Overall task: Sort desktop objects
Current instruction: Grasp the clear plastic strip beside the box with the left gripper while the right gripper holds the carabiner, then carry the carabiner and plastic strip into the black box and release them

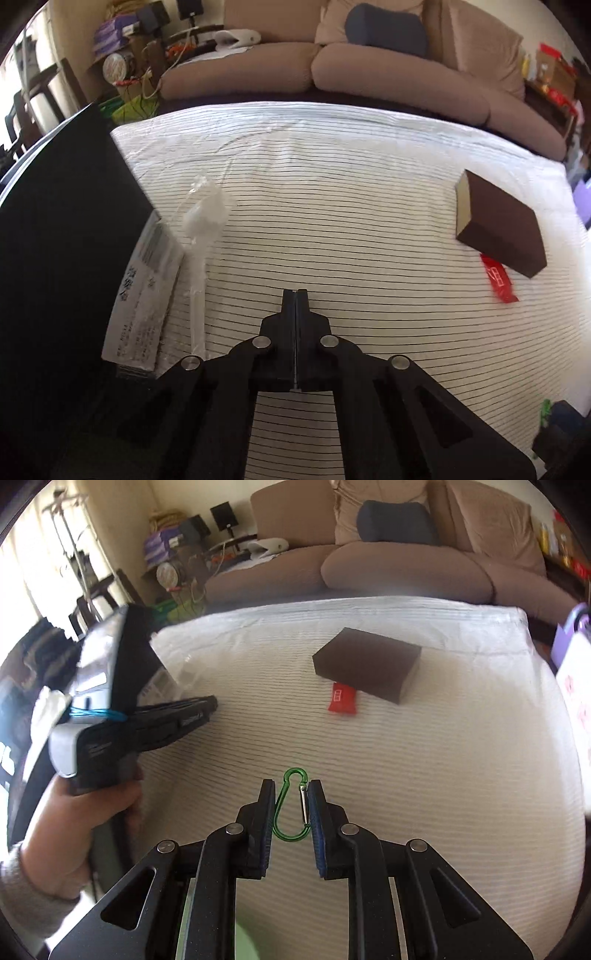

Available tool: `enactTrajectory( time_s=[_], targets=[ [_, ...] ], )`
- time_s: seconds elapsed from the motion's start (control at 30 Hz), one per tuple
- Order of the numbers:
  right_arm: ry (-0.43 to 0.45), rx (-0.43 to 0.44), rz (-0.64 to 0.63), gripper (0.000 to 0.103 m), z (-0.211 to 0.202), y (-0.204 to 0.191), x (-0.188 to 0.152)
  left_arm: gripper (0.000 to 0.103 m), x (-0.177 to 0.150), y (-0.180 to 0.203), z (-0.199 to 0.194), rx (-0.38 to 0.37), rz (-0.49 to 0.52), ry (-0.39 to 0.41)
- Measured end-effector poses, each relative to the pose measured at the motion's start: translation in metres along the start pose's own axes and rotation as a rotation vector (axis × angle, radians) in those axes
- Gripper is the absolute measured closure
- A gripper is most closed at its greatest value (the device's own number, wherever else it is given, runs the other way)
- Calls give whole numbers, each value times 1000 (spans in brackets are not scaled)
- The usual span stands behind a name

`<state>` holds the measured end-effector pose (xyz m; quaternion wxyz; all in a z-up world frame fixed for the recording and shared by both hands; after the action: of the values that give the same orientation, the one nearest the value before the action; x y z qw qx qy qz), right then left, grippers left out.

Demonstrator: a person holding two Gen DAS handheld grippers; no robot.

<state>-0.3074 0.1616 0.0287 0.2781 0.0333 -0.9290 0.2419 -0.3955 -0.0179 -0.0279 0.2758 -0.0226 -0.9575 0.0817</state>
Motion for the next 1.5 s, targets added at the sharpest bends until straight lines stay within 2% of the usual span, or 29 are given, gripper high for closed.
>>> enactTrajectory(
  time_s=[0.1,0.17,0.23,0.27,0.3,0.4,0.53,0.7,0.73,0.77,0.8,0.83,1.03,1.13,1.3,1.37,1.5],
  targets=[
    [7,47,43,86,-12,2,-1,103,-4,7,-10,-26,24,19],
    [16,58,46,86,-20,1,-6,101,-18,-5,-30,-7,-72,68],
    [19,83,57,86,-24,2,-8,77,-38,-22,-44,26,-213,75],
    [25,96,65,86,-27,2,-10,47,-51,-28,-49,30,-278,81],
    [29,110,76,86,-30,4,-12,45,-60,-28,-52,-7,-303,99],
    [39,138,126,86,-36,12,-19,47,-74,-27,-55,49,-372,110],
    [66,166,179,86,-50,21,-24,47,-62,-35,-36,78,-499,104],
    [104,174,193,86,-66,30,-21,49,-33,-39,-13,83,-498,109],
    [111,173,194,86,-67,31,-21,52,-29,-40,-10,83,-494,110],
    [114,180,201,86,-67,33,-20,61,-26,-41,-8,82,-483,107],
    [114,186,208,86,-66,35,-20,89,-24,-43,-6,64,-476,112],
    [116,187,212,86,-65,37,-20,103,-23,-44,-2,29,-467,102],
    [96,187,212,86,-57,35,-26,103,-38,-47,-14,-77,-429,155],
    [94,191,197,86,-59,27,-27,103,-57,-50,-42,-188,-422,199],
    [78,192,153,86,-67,4,-30,103,-94,-44,-132,-347,-270,282],
    [69,200,150,86,-73,-4,-34,103,-111,-59,-173,-378,-228,307],
    [62,240,167,86,-87,-17,-40,103,-142,-83,-233,-380,-151,328]
  ],
)
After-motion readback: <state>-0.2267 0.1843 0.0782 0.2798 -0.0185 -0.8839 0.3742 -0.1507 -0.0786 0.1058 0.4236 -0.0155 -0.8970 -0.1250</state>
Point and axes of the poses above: each gripper's, at about its wrist camera, not at the fingertips, and z roughly the way its jaws point, y to its right, x to its top, the point moved 3 cm from there along z, roughly the way its jaws point, and after that the axes turned 13 degrees about z, right-handed, at the moved point
